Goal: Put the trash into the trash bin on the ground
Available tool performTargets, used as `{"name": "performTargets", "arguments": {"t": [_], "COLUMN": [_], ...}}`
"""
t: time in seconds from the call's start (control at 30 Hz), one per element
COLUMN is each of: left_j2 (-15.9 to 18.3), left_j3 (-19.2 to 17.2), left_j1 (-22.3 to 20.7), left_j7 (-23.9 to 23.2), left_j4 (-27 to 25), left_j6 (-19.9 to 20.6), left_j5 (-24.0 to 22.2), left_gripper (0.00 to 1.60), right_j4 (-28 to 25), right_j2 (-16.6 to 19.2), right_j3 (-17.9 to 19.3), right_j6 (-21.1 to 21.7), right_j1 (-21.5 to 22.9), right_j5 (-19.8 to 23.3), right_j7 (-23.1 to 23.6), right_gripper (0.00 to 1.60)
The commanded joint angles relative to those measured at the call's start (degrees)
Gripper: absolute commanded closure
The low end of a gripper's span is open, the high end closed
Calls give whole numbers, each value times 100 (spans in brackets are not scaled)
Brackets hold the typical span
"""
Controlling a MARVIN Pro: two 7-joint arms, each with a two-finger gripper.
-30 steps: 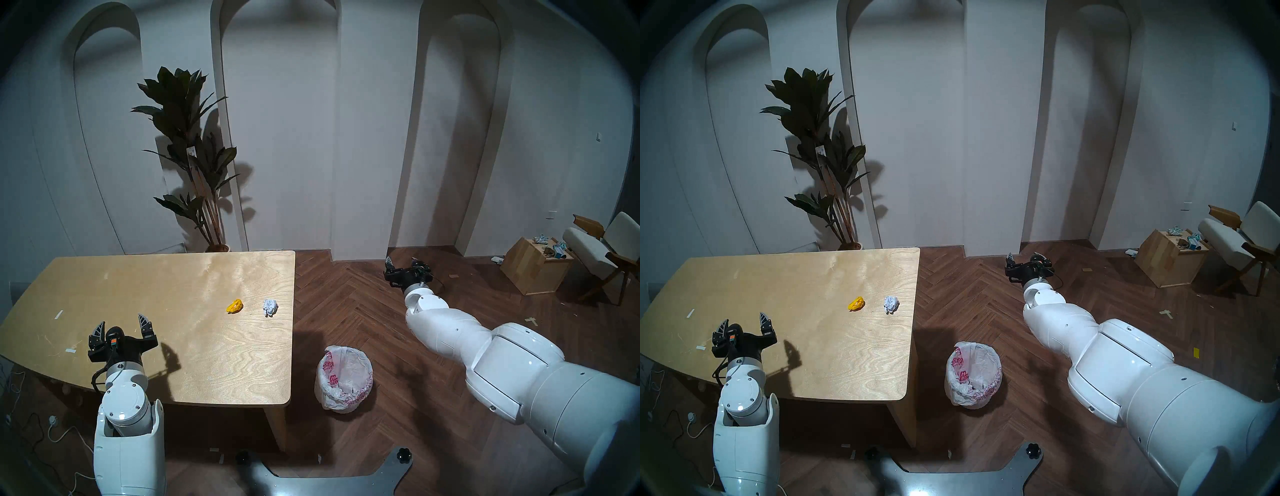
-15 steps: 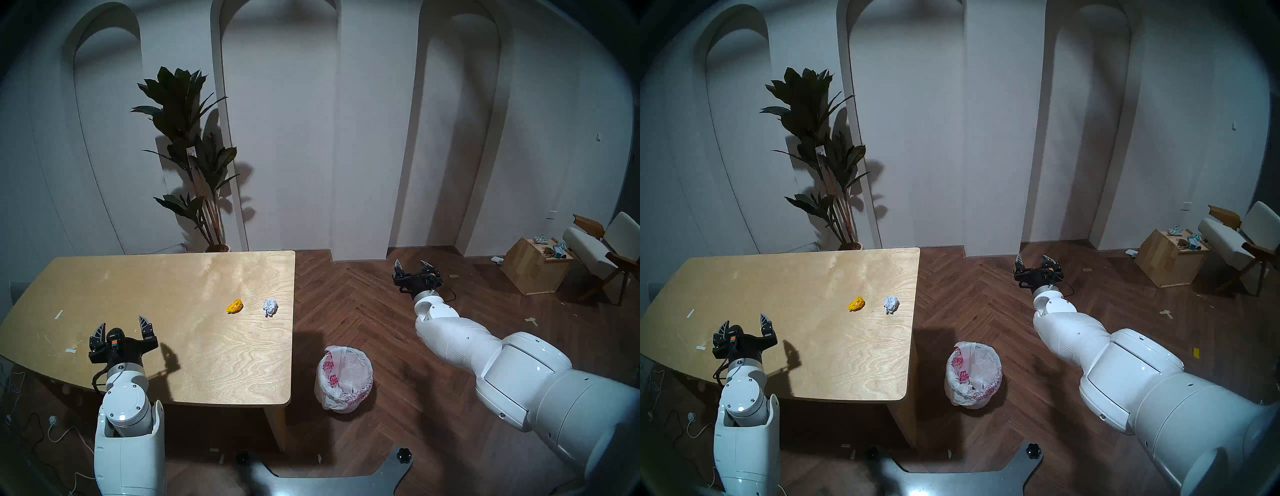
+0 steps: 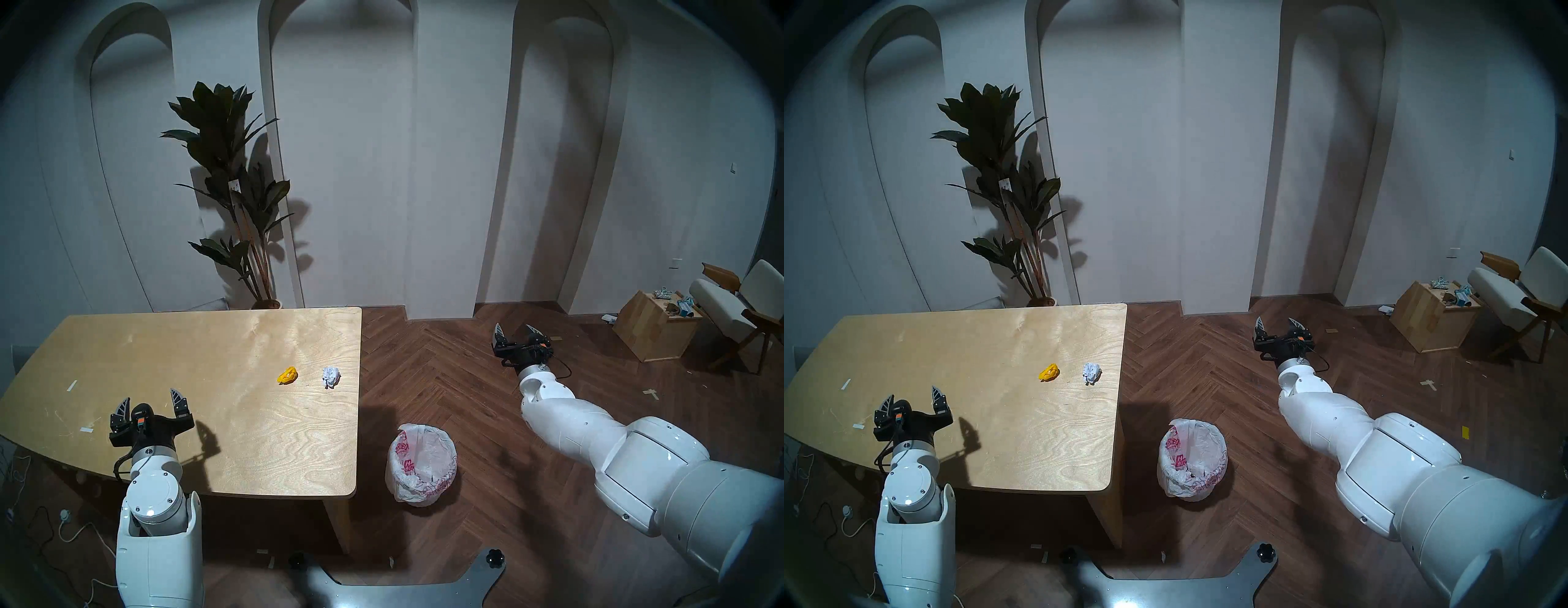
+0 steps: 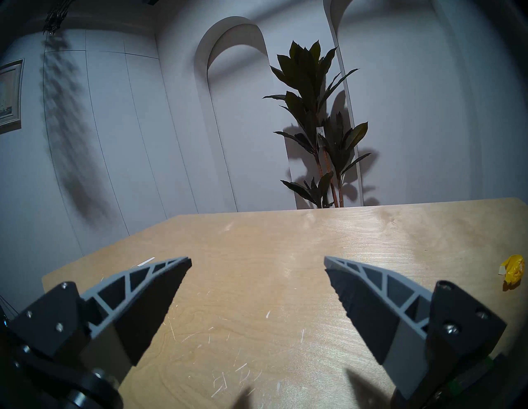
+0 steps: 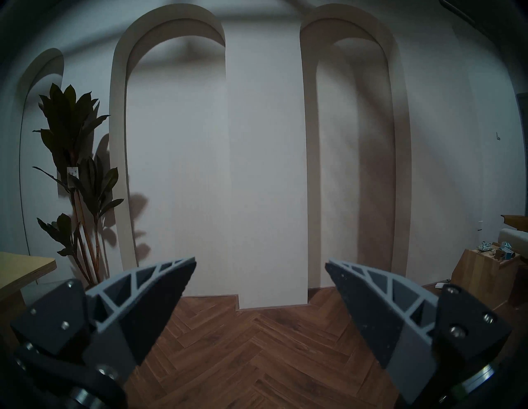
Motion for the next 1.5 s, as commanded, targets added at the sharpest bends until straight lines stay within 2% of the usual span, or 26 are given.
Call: {"name": "performTargets", "arguments": {"t": [0.0, 1.27, 1.47], "left_j2": [26, 26, 12], "left_j3": [1, -6, 116], "left_j1": [-58, -99, -169], "left_j7": [0, -5, -59], "left_j4": [-83, -39, -85], "left_j6": [-27, -31, -39], "left_j5": [2, 19, 25], "left_gripper": [0, 0, 0], "right_j4": [-100, -804, -905], "right_j2": [234, 1197, 1331], "right_j3": [54, 409, 434], "right_j6": [-155, -765, -806], "right_j1": [-200, -891, -1116], "right_j5": [53, 370, 420], "right_j7": [127, 857, 982], "right_gripper": [0, 0, 0]}}
